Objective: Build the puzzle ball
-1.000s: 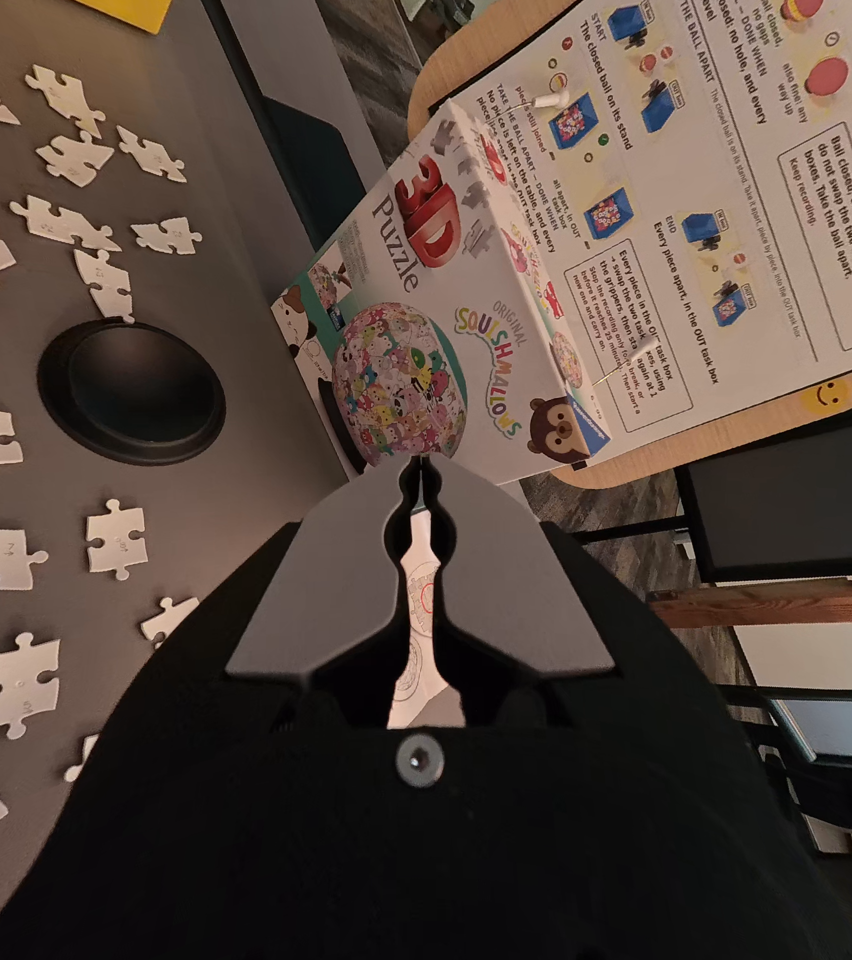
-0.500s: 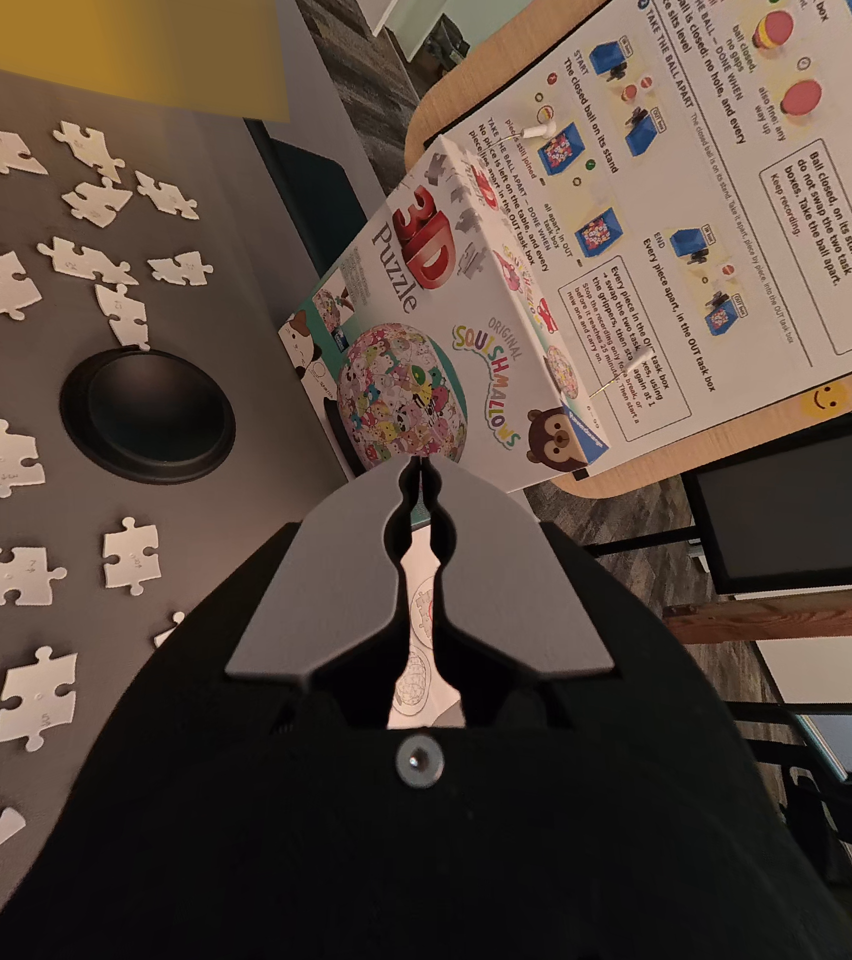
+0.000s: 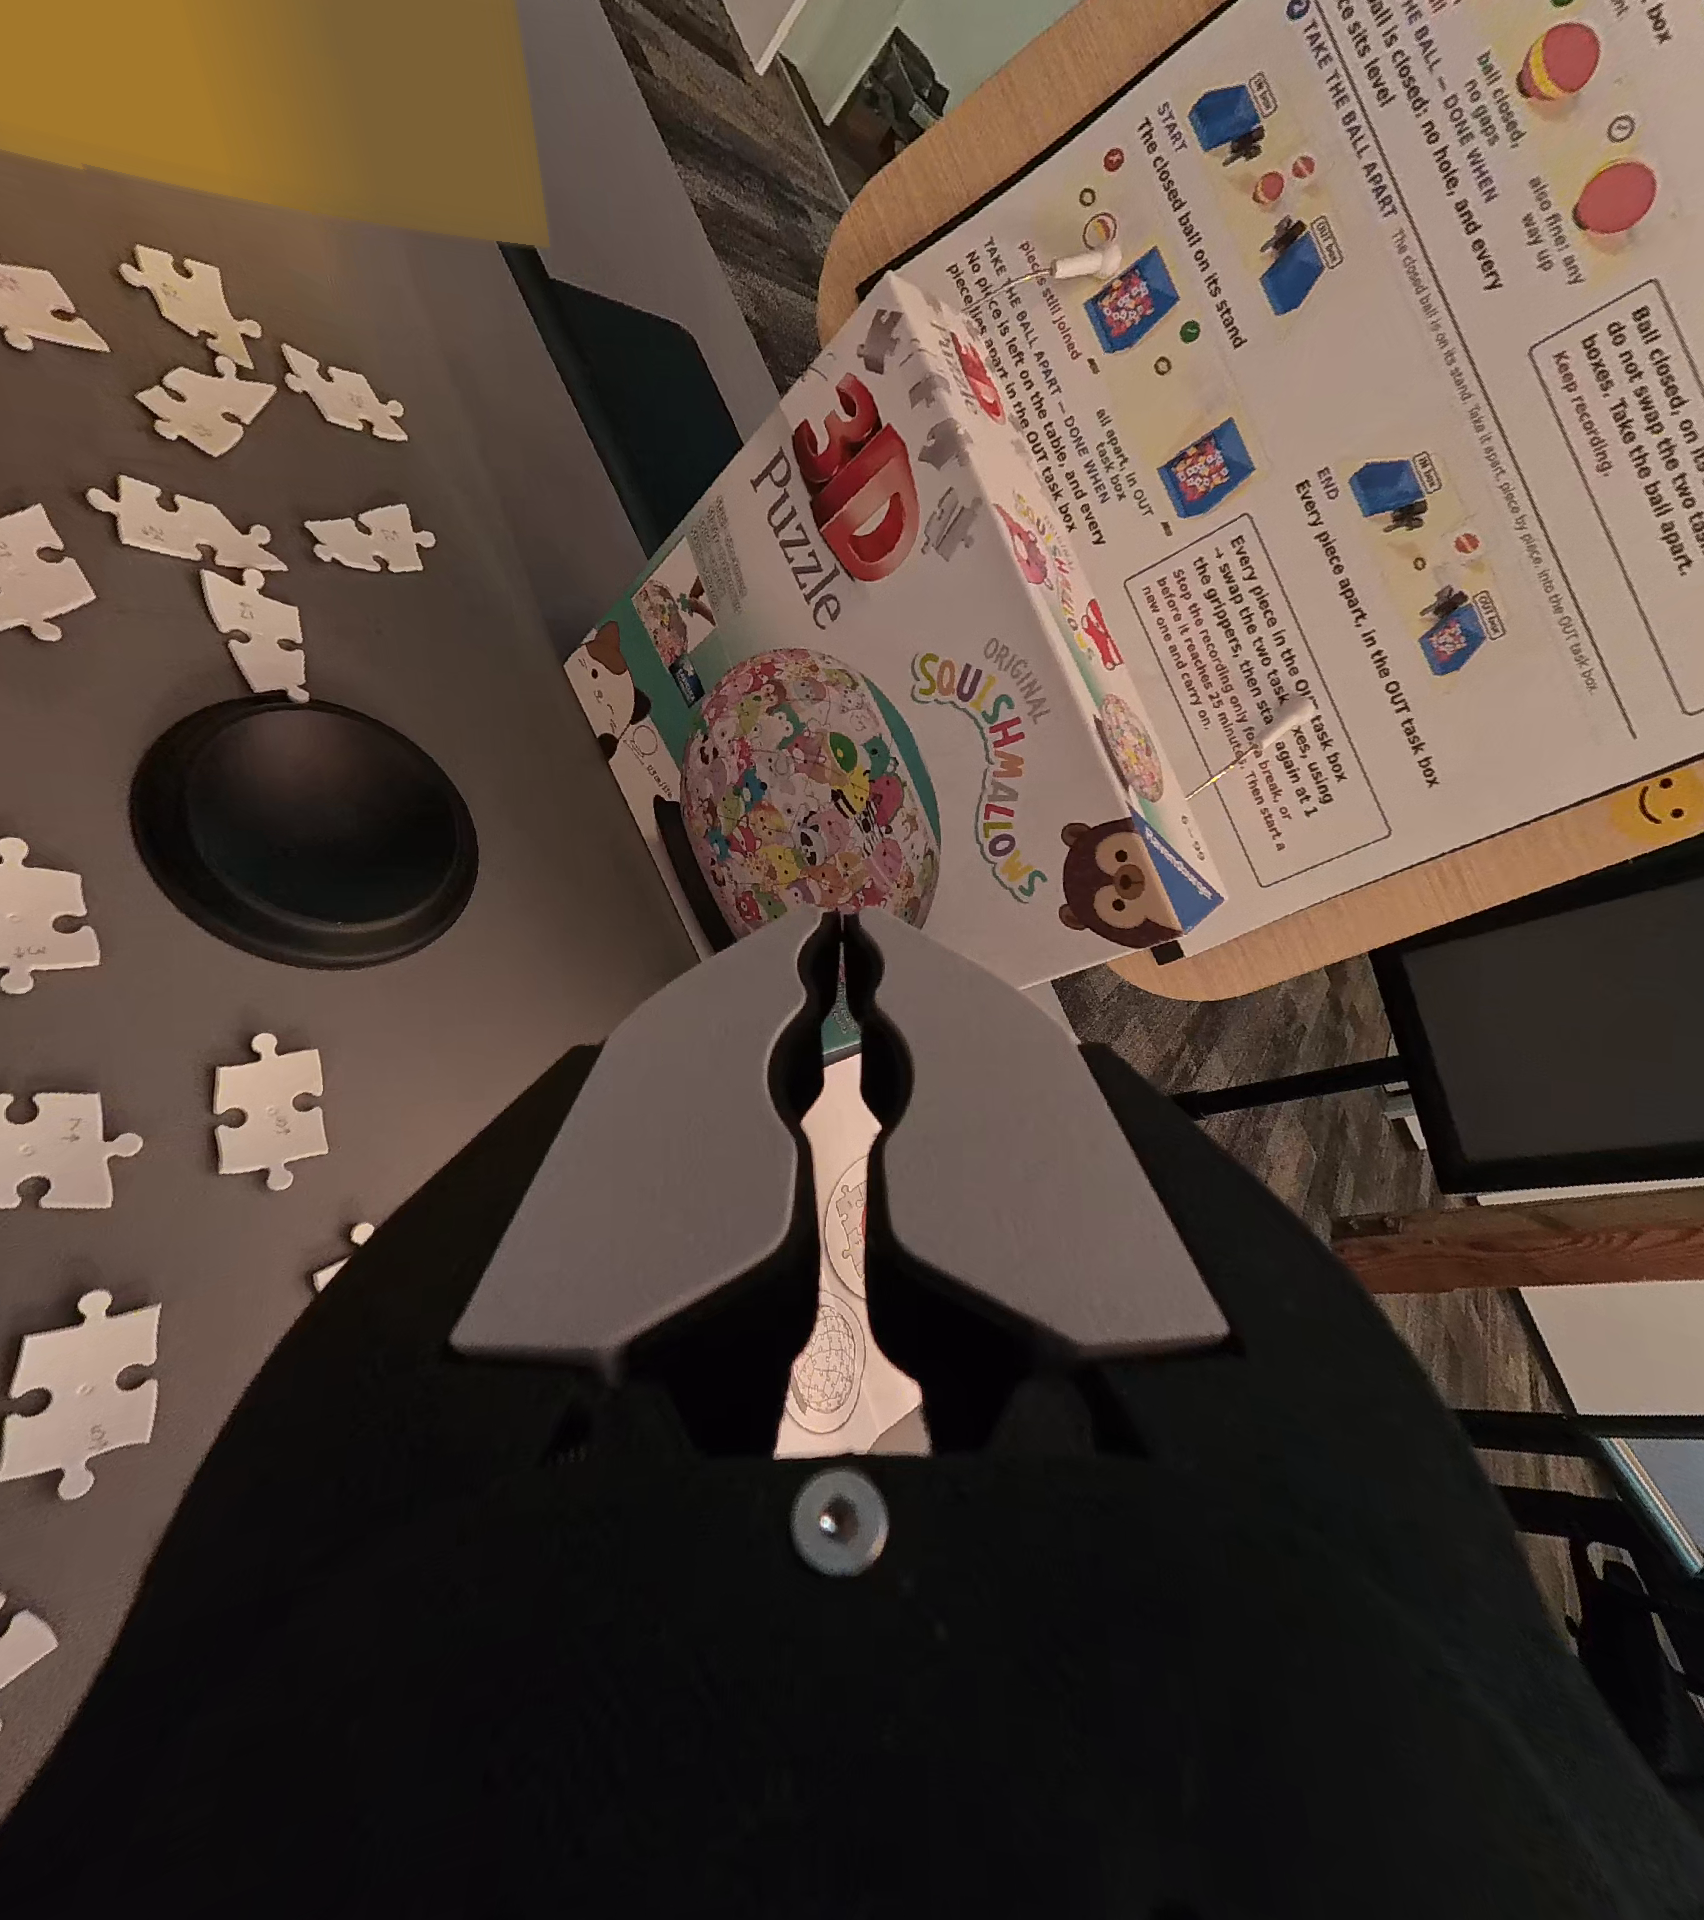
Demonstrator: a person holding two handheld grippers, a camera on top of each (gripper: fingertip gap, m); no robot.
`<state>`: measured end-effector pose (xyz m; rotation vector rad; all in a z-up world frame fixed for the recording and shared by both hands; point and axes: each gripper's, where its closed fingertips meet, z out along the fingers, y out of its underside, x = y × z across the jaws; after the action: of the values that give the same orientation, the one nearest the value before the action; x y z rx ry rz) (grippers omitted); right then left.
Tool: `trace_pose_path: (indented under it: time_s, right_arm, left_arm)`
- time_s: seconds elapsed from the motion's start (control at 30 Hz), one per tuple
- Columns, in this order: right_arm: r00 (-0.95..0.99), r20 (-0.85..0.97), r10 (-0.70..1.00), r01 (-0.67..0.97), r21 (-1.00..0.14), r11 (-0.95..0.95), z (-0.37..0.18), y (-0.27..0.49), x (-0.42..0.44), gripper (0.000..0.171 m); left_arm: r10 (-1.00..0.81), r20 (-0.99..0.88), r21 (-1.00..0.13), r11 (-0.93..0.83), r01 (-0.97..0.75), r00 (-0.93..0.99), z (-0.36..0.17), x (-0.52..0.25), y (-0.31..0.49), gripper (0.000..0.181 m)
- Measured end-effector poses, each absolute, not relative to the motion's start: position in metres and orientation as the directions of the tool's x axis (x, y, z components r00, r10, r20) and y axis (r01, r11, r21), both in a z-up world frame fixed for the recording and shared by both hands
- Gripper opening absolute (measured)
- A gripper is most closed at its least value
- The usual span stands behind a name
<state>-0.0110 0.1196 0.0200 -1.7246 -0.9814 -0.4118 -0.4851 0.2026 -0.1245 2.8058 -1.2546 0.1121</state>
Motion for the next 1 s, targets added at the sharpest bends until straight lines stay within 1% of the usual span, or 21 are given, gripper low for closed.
trace_pose_path:
  time_s: [0.1,0.27,0.5,0.57,0.73,0.9,1.0]
  right_arm:
    - [0.603,0.685,0.41,0.776,-0.623,-0.101,0.021,0.119,-0.011,0.001]
    - [0.601,0.682,0.417,0.777,-0.62,-0.105,0.018,0.12,-0.011,0.002]
    - [0.594,0.684,0.424,0.784,-0.61,-0.113,0.014,0.121,-0.011,0.002]
    - [0.594,0.684,0.424,0.784,-0.61,-0.115,0.014,0.121,-0.011,0.001]
    - [0.593,0.686,0.422,0.784,-0.61,-0.111,0.015,0.121,-0.011,0.002]
    - [0.589,0.686,0.426,0.788,-0.604,-0.118,0.012,0.122,-0.011,0.002]
    - [0.586,0.684,0.435,0.791,-0.599,-0.125,0.009,0.122,-0.011,0.002]
  left_arm:
    - [-0.723,0.122,0.004,-0.685,-0.728,0.68,-0.123,-0.483,0.205,0.034]
    - [-0.733,0.149,0.086,-0.659,-0.747,0.664,-0.134,-0.488,0.194,0.034]
    - [-0.735,0.179,0.136,-0.64,-0.756,0.654,-0.14,-0.489,0.186,0.034]
    - [-0.744,0.171,0.142,-0.631,-0.763,0.646,-0.14,-0.491,0.185,0.034]
    - [-0.737,0.144,0.108,-0.651,-0.751,0.66,-0.134,-0.49,0.191,0.033]
    - [-0.737,0.108,0.148,-0.652,-0.744,0.667,-0.134,-0.497,0.187,0.033]
    - [-0.703,0.076,0.185,-0.687,-0.702,0.708,-0.134,-0.505,0.186,0.032]
